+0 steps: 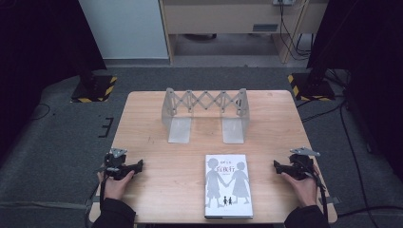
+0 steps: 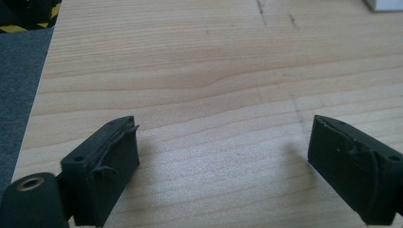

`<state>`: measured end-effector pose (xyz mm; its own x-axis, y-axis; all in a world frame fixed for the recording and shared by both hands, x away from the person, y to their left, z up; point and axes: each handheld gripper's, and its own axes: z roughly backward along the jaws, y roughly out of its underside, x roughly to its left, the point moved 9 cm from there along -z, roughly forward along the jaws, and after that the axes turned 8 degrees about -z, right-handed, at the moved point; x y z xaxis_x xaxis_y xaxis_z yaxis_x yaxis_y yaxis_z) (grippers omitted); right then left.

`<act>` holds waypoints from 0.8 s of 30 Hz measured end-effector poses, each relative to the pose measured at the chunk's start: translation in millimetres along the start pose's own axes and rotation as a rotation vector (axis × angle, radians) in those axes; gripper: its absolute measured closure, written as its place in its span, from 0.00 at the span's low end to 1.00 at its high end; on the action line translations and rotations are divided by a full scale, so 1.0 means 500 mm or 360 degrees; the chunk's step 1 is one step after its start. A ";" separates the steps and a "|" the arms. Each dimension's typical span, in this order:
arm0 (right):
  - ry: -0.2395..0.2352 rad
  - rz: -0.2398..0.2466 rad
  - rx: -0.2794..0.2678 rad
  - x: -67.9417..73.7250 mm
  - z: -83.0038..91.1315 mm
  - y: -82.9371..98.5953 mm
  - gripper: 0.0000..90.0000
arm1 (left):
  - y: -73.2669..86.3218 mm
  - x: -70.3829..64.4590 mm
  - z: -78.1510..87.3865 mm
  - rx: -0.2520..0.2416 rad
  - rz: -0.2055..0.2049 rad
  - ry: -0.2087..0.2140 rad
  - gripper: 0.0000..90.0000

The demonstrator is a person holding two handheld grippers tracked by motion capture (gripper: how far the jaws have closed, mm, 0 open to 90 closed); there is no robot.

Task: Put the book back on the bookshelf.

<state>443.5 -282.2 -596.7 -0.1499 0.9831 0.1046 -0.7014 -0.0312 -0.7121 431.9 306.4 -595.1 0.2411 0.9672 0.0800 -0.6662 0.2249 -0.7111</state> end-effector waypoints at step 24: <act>-0.0100 0.0031 -0.0155 0.035 0.056 -0.037 0.34 | -0.034 -0.054 0.035 -0.0162 -0.0005 0.0134 0.22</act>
<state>434.4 -269.4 -562.2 -0.2086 0.9692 0.1311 -0.6274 -0.0298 -0.7781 424.5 278.6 -573.2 0.3040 0.9523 0.0266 -0.5915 0.2106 -0.7783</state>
